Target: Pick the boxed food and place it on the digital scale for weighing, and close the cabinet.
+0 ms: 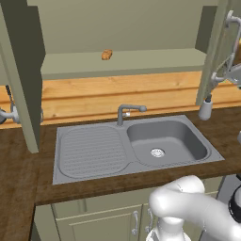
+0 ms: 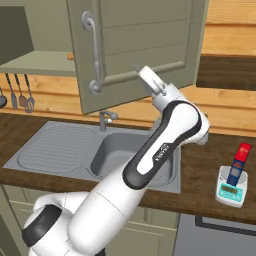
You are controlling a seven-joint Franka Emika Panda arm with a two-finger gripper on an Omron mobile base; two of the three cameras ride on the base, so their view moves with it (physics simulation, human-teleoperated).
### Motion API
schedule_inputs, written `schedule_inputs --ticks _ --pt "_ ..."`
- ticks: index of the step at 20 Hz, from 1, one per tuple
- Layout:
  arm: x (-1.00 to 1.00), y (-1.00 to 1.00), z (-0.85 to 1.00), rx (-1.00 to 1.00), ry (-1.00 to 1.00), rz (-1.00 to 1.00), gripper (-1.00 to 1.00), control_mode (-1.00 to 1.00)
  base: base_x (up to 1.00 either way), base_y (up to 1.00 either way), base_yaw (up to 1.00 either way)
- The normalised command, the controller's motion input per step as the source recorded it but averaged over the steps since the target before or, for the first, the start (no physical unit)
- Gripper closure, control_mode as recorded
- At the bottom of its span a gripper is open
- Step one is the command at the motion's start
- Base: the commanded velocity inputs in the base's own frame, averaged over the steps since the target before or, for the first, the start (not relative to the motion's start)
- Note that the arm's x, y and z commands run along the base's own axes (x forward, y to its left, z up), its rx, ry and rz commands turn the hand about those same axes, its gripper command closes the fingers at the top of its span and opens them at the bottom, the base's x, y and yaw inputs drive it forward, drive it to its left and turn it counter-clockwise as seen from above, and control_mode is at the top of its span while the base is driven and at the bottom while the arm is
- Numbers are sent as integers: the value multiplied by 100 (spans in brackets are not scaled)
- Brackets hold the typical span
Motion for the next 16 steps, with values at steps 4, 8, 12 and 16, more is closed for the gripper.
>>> schedule_inputs --ticks 4,8,12,16 --pt "98 100 -21 -10 11 -17 -100 -100 0 0 0" --pt "100 92 -17 -3 0 -17 -100 -100 0 0 0" --pt "100 41 -1 -6 0 -5 -100 -100 0 0 0" --pt "96 6 0 -1 1 0 -100 -100 0 0 0"
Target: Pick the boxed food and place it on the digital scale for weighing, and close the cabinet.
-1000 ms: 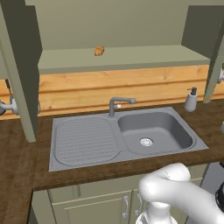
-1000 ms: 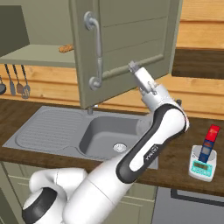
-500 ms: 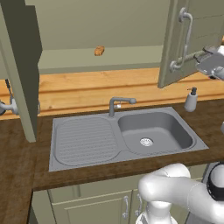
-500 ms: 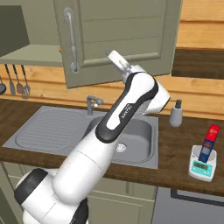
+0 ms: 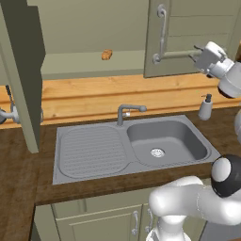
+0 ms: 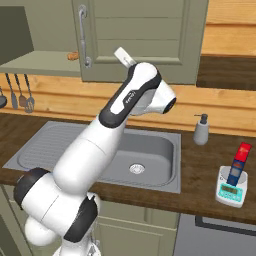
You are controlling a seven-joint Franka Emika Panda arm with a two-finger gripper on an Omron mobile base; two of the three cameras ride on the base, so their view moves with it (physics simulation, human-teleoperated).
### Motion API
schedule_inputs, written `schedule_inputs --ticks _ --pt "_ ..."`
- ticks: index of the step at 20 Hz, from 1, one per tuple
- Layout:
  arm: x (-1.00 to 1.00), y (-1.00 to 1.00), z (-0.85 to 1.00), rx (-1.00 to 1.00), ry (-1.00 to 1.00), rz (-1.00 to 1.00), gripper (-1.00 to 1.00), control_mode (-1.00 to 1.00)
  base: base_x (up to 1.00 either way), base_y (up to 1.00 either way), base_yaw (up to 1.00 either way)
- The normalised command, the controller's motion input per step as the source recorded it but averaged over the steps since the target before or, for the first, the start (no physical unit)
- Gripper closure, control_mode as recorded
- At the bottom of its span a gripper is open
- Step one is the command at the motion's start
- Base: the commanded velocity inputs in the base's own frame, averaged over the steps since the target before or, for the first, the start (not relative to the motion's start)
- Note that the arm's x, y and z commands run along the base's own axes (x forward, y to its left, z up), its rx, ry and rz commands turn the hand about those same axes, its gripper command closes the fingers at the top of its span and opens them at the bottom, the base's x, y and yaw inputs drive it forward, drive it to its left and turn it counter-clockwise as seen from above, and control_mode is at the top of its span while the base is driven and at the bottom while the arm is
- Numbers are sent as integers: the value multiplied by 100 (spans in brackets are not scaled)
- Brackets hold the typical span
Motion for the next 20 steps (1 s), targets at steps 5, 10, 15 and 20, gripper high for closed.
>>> schedule_inputs --ticks 5,10,15,20 --pt "100 0 -11 0 3 0 -100 -100 0 0 0" --pt "83 4 -49 0 -8 0 -100 -100 0 0 0" --pt "-86 9 -12 0 -26 0 -100 -100 0 0 0" --pt "-100 51 -18 0 -32 0 -100 -100 0 0 0"
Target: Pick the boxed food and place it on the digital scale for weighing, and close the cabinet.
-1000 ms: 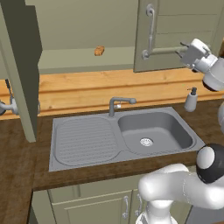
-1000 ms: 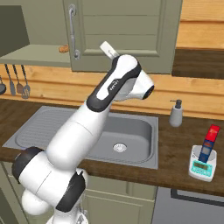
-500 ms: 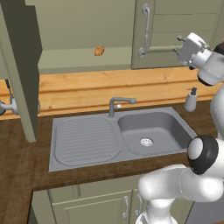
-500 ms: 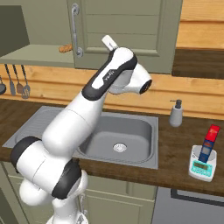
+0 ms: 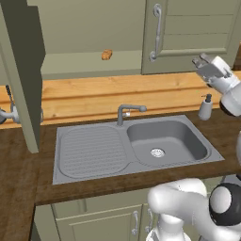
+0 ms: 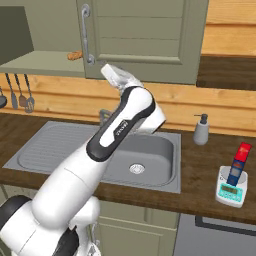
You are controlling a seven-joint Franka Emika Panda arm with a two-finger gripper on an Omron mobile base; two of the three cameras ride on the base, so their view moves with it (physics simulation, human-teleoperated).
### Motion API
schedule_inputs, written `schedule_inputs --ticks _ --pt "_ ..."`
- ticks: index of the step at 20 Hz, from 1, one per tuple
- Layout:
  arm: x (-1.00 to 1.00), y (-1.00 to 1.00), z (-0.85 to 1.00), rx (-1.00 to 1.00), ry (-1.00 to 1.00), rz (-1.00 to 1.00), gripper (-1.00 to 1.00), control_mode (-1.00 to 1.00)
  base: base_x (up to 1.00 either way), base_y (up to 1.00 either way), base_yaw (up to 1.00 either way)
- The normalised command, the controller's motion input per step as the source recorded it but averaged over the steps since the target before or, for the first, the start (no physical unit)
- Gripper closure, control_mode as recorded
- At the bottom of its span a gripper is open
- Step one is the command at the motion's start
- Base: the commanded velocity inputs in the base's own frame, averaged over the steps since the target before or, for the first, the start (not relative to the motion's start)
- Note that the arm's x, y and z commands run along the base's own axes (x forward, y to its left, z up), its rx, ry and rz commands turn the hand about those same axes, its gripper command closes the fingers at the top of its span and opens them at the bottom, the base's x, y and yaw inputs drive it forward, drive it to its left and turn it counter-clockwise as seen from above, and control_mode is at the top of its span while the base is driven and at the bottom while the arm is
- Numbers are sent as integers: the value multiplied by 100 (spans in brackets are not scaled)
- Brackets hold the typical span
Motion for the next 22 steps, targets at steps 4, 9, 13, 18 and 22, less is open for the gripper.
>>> schedule_inputs --ticks 4,9,13,18,22 --pt "-100 94 0 0 -28 0 -100 -100 0 0 0" --pt "-85 100 0 1 -5 0 -100 -100 0 0 0" --pt "-54 85 9 0 4 -3 -100 -100 0 0 0" --pt "-68 54 63 -5 12 -19 -100 -100 0 0 0" --pt "-69 50 65 0 40 -25 -100 -100 0 0 0"
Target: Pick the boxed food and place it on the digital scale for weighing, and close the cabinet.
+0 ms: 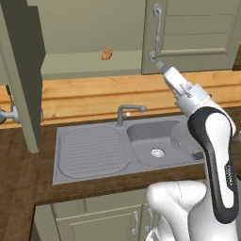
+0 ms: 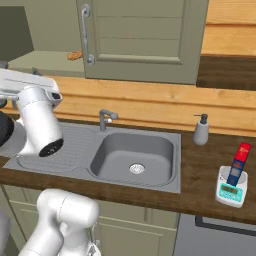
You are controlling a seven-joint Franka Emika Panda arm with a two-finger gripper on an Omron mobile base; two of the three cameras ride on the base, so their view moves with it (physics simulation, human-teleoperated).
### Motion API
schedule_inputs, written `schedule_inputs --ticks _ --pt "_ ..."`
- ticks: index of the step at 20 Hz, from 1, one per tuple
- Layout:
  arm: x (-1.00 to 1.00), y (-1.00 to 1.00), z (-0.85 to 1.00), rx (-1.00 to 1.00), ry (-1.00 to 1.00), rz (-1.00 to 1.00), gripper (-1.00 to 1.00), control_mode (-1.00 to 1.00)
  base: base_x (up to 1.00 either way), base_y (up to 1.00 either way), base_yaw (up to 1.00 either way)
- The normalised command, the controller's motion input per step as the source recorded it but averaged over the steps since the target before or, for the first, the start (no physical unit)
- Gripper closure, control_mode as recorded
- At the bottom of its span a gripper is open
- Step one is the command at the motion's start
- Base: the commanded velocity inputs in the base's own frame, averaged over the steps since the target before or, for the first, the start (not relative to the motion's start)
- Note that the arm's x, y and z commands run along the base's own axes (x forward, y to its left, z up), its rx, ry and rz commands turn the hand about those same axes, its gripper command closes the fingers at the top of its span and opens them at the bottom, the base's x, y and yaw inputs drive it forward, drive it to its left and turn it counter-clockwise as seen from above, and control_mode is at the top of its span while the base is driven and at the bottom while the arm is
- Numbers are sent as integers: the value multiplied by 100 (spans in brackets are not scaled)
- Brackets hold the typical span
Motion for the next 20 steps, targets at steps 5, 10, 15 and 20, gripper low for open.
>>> schedule_inputs --ticks 5,10,15,20 --pt "-66 58 21 1 30 -26 -100 -100 0 0 0" --pt "-78 53 -37 24 1 -19 -100 -100 0 0 0" --pt "-50 13 -69 44 -5 -7 -100 -100 0 0 0" --pt "-38 7 -61 22 -4 0 -100 -100 0 0 0"
